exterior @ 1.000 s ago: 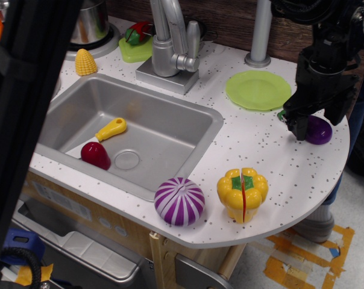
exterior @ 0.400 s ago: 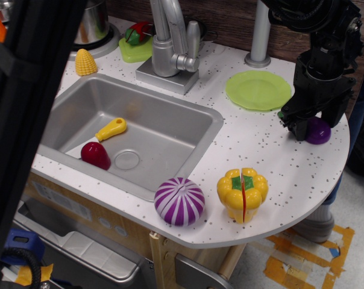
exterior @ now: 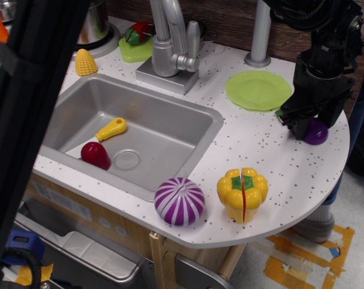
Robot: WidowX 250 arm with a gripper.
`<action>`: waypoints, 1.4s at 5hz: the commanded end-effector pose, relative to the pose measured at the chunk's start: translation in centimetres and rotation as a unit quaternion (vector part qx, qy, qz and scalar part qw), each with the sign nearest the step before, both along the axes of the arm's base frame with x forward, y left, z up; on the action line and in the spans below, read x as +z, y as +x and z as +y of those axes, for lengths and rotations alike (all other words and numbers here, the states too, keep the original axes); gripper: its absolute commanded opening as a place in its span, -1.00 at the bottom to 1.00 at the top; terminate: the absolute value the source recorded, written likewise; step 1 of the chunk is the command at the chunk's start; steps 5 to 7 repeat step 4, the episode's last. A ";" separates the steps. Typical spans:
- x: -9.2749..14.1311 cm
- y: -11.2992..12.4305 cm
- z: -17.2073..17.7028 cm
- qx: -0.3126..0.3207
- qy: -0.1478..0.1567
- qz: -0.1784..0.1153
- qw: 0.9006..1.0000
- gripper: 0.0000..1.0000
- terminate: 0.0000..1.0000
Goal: Put eggplant on plate
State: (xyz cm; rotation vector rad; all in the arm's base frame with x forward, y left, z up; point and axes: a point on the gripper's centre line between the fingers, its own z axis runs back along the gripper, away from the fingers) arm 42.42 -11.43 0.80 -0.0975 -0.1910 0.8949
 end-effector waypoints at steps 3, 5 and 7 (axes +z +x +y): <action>8.4 1.7 5.1 -0.037 0.075 -0.004 0.996 -1.00 -1.00; 7.5 4.8 7.8 -0.065 0.093 -0.041 0.993 -1.00 1.00; 7.5 4.8 7.8 -0.065 0.093 -0.041 0.993 -1.00 1.00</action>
